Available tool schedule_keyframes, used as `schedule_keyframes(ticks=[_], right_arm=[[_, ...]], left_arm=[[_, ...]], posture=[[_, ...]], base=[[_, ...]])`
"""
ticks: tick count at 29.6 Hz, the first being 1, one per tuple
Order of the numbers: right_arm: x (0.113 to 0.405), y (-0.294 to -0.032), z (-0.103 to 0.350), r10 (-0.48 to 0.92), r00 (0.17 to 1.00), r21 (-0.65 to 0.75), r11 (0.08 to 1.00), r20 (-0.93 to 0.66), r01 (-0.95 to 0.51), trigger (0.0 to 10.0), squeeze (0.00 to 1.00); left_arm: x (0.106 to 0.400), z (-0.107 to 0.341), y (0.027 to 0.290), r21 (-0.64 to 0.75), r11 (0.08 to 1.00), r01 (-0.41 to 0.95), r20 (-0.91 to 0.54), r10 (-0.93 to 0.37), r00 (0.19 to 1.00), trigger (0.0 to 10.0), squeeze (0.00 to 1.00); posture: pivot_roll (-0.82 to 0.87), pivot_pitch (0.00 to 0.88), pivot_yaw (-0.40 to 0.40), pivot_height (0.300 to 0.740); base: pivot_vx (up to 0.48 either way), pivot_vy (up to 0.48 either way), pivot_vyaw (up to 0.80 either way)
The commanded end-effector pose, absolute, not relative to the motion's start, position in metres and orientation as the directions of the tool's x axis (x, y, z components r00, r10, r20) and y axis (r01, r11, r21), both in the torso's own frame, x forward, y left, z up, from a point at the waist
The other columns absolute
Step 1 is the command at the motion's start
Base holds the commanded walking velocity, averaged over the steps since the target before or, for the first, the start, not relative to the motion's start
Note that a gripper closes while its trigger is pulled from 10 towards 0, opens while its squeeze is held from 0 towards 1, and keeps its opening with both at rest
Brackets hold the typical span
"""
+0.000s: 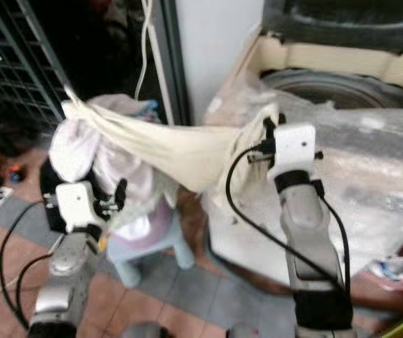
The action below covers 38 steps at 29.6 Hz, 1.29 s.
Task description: Clothes washing
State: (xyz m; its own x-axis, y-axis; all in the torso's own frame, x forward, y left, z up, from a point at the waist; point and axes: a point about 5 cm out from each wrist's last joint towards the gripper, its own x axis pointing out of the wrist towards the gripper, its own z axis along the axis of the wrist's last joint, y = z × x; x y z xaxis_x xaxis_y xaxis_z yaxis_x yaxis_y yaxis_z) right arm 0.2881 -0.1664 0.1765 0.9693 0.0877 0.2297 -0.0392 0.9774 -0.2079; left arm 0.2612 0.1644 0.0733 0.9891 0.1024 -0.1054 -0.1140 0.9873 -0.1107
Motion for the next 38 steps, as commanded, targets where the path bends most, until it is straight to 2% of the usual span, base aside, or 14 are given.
schedule_keyframes(ticks=[1,9,15,26,30,38], right_arm=[[0.285,-0.163,0.18,0.093,0.964,-0.205,0.978,0.249,-0.041,10.0,0.0],[0.281,-0.16,0.168,0.091,0.975,-0.194,0.98,0.204,-0.051,10.0,0.0],[0.283,-0.166,0.168,0.058,0.978,-0.182,0.983,0.2,-0.021,10.0,0.0],[0.271,-0.17,0.169,0.055,0.979,-0.2,0.98,0.196,-0.015,10.0,0.0],[0.274,-0.167,0.172,0.092,0.975,-0.226,0.973,0.203,-0.045,10.0,0.0],[0.277,-0.166,0.171,0.136,0.973,-0.246,0.965,0.188,-0.087,10.0,0.0]], left_arm=[[0.259,0.074,0.17,-0.105,0.984,-0.146,-0.112,0.135,0.985,10.0,0.0],[0.242,0.085,0.172,-0.075,0.992,-0.106,-0.099,0.098,0.99,10.0,0.0],[0.242,0.084,0.177,-0.079,0.992,-0.1,-0.124,0.09,0.988,10.0,0.0],[0.249,0.088,0.164,-0.095,0.995,-0.019,-0.134,0.006,0.991,10.0,0.0],[0.246,0.087,0.16,-0.117,0.993,0.008,-0.145,-0.025,0.989,10.0,0.0],[0.237,0.084,0.165,-0.114,0.993,-0.029,-0.163,0.01,0.986,10.0,0.0]], posture=[[-0.07,0.0,0.103,0.74],[-0.04,0.0,0.106,0.74],[-0.05,0.0,0.126,0.74],[-0.09,0.018,0.134,0.74],[-0.08,0.038,0.119,0.74],[-0.07,0.041,0.11,0.74]], base=[[0.0,0.0,-0.8],[0.0,0.0,-0.8],[0.0,0.0,-0.8],[0.0,0.0,-0.77],[0.0,0.0,0.0],[0.0,0.0,0.0]])
